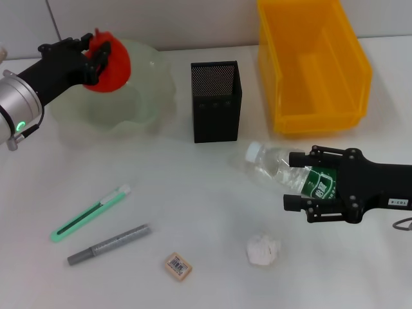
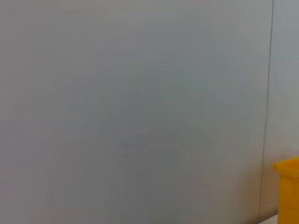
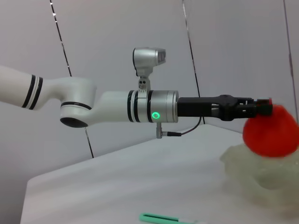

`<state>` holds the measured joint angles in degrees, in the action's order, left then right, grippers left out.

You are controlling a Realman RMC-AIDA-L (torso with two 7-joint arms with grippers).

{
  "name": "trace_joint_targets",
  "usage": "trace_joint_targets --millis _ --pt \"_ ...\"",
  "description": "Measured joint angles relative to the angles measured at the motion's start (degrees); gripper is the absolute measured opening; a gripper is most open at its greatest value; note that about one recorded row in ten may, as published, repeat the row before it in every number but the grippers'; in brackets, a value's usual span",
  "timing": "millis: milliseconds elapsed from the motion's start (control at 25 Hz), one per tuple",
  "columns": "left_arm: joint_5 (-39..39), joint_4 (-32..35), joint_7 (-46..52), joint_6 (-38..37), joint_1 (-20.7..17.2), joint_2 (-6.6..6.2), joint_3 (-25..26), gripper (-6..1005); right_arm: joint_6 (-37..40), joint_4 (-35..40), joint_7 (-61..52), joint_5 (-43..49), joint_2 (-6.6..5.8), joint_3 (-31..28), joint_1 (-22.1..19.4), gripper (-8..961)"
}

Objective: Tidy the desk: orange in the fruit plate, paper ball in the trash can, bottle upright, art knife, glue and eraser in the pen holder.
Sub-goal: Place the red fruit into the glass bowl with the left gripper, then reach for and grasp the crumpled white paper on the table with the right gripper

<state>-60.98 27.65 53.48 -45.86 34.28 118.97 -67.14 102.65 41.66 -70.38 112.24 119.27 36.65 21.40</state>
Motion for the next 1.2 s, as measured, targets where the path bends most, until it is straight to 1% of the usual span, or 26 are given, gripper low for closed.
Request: trace_joint_targets --millis 80,160,200,320,400,440,480,520,640,680,760,800,840,960,1080,1200 --pt "0.1 0.4 -0.5 -2.1 -1.1 0.01 0.0 275 0.0 0.0 -0.3 0.0 -0.01 0.0 0.2 839" --pt "0.1 0.5 -0.7 -2.5 -1.3 0.03 0.0 349 0.0 0.0 -0.8 0.0 -0.07 0.0 0.4 839" --pt "1.1 0.6 -1.3 -4.0 -2.1 0.05 0.1 378 0.0 0.0 -1.0 0.0 -0.12 0.0 0.5 839" --pt "2.5 0.6 -1.5 -5.2 -2.8 -0.06 -0.1 464 -0.2 0.3 -1.6 0.0 -0.17 0.0 0.7 838" --pt "3.1 0.6 -1.2 -7.1 -3.6 -0.26 -0.2 522 -0.1 0.9 -2.8 -0.1 -0.17 0.0 0.8 838" --pt "3.1 0.6 -0.7 -9.3 -4.3 -0.40 -0.2 550 0.1 1.7 -4.2 -0.1 -0.17 0.0 0.9 838" --pt "2.9 0.8 -0.1 -11.5 -4.9 -0.57 -0.3 579 0.8 4.9 -8.9 0.2 -0.18 0.2 1.1 838" --pt "2.4 0.9 0.7 -14.3 -5.7 -0.71 -0.4 621 0.8 4.9 -8.9 0.2 -0.18 0.2 1.1 838" --pt "-2.0 1.8 3.2 -22.8 -8.6 -1.18 -1.0 749 2.8 13.8 -20.2 3.0 -0.24 2.0 1.6 837" --pt "-3.7 2.1 3.7 -24.3 -9.2 -1.27 -1.0 791 3.9 17.3 -23.6 4.3 -0.31 2.9 2.1 837" --pt "-8.9 2.5 4.4 -27.3 -10.8 -1.47 -1.1 816 7.7 24.0 -28.9 7.8 -0.39 4.5 3.4 837" --pt "-11.1 2.5 4.6 -27.8 -11.2 -1.53 -1.1 828 12.8 30.1 -32.6 11.5 -0.45 6.0 5.2 837" --pt "-13.3 2.5 4.8 -28.2 -11.4 -1.56 -1.2 841 12.8 30.1 -32.6 11.5 -0.45 6.0 5.2 837" --pt "-18.1 2.7 6.2 -28.9 -11.7 -1.63 -1.1 866 17.4 38.6 -39.1 17.4 -0.45 10.7 8.6 837" --pt "-20.1 2.7 6.7 -29.6 -11.7 -1.67 -1.0 867 18.3 44.8 -43.2 22.8 -0.22 17.2 11.2 836" --pt "-20.6 2.7 7.1 -29.5 -11.7 -1.65 -0.7 866 17.3 47.8 -44.6 24.7 0.16 24.7 11.7 836"
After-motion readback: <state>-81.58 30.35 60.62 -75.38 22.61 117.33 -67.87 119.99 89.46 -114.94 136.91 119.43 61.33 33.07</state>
